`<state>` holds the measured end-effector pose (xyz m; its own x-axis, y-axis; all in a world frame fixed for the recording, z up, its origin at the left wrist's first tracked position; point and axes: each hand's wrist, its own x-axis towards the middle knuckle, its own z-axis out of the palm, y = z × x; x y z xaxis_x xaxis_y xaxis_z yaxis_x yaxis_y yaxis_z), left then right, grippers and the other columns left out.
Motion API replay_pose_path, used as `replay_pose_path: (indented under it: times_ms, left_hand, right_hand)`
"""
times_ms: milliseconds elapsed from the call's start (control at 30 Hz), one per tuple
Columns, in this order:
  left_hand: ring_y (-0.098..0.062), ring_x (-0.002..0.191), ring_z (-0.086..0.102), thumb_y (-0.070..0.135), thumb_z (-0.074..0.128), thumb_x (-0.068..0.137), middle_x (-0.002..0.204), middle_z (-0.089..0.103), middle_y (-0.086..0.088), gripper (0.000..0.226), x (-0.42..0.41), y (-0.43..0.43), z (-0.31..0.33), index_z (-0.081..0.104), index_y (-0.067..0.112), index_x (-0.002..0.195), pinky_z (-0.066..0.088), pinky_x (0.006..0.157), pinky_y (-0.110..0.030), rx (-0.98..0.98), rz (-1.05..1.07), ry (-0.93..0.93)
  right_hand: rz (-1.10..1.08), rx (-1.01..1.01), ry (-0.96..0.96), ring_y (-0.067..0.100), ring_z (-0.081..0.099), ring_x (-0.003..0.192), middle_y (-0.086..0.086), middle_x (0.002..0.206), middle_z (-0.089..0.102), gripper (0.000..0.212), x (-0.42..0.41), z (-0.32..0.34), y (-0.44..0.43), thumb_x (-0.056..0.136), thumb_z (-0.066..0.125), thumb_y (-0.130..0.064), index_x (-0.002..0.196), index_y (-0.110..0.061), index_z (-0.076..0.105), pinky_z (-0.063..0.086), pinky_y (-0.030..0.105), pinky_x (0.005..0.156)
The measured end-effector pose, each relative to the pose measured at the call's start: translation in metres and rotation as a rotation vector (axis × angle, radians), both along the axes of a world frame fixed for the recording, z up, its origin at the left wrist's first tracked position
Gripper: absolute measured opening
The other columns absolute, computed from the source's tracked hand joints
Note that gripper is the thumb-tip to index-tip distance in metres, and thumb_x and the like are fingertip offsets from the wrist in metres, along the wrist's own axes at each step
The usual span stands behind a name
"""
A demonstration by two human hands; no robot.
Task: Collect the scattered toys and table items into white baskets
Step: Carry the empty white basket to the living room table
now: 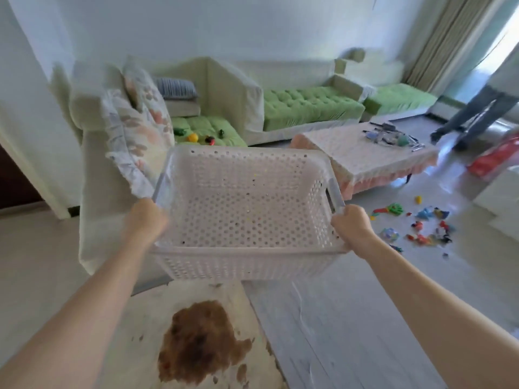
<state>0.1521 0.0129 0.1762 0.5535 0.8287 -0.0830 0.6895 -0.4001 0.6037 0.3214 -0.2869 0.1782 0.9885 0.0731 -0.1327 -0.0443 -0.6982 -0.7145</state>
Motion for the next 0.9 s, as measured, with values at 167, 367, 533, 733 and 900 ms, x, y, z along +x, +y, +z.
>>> replay_pose_path:
  times_ms: [167, 367, 533, 733, 900]
  left_hand:
    - [-0.029, 0.063, 0.044, 0.004, 0.046, 0.091, 0.068, 0.049, -0.014, 0.019, 0.057, -0.064, 0.048, 0.053, -0.011, 0.100, 0.033, 0.052, -0.034, 0.039, -0.151, -0.045]
    - [-0.027, 0.058, 0.046, 0.003, 0.047, 0.090, 0.065, 0.045, -0.010, 0.012, 0.125, -0.157, 0.080, 0.046, 0.001, 0.078, 0.040, 0.051, -0.035, 0.038, -0.269, -0.076]
    - [-0.033, 0.071, 0.055, 0.011, 0.053, 0.088, 0.070, 0.050, -0.013, 0.021, 0.171, -0.212, 0.099, 0.054, -0.008, 0.096, 0.041, 0.056, -0.034, 0.079, -0.311, -0.092]
    - [-0.021, 0.054, 0.043, 0.004, 0.045, 0.090, 0.061, 0.042, -0.009, 0.022, 0.238, -0.248, 0.107, 0.042, 0.002, 0.068, 0.033, 0.048, -0.030, 0.111, -0.329, -0.110]
    - [-0.025, 0.060, 0.046, 0.005, 0.045, 0.090, 0.063, 0.043, -0.008, 0.008, 0.310, -0.262, 0.106, 0.044, 0.000, 0.083, 0.033, 0.050, -0.030, 0.149, -0.368, -0.097]
  right_hand:
    - [-0.106, 0.018, -0.099, 0.017, 0.044, 0.052, 0.006, 0.061, 0.047, 0.011, 0.022, 0.049, -0.082, 0.085, 0.044, -0.001, 0.087, 0.000, 0.055, 0.031, 0.023, 0.044]
    - [-0.173, -0.048, -0.109, 0.024, 0.048, 0.066, 0.012, 0.072, 0.049, 0.016, 0.063, 0.086, -0.188, 0.085, 0.048, -0.003, 0.069, -0.007, 0.050, 0.039, 0.027, 0.059]
    - [-0.203, 0.008, -0.135, 0.021, 0.045, 0.054, 0.008, 0.060, 0.047, 0.014, 0.102, 0.099, -0.248, 0.083, 0.048, 0.002, 0.071, -0.004, 0.051, 0.037, 0.023, 0.052]
    - [-0.251, 0.055, -0.167, 0.020, 0.043, 0.051, 0.007, 0.057, 0.047, 0.019, 0.157, 0.096, -0.292, 0.077, 0.046, 0.004, 0.062, -0.005, 0.052, 0.030, 0.021, 0.044]
    - [-0.278, 0.060, -0.163, 0.019, 0.045, 0.051, 0.006, 0.058, 0.049, 0.015, 0.217, 0.090, -0.308, 0.078, 0.047, 0.003, 0.067, -0.006, 0.055, 0.030, 0.021, 0.044]
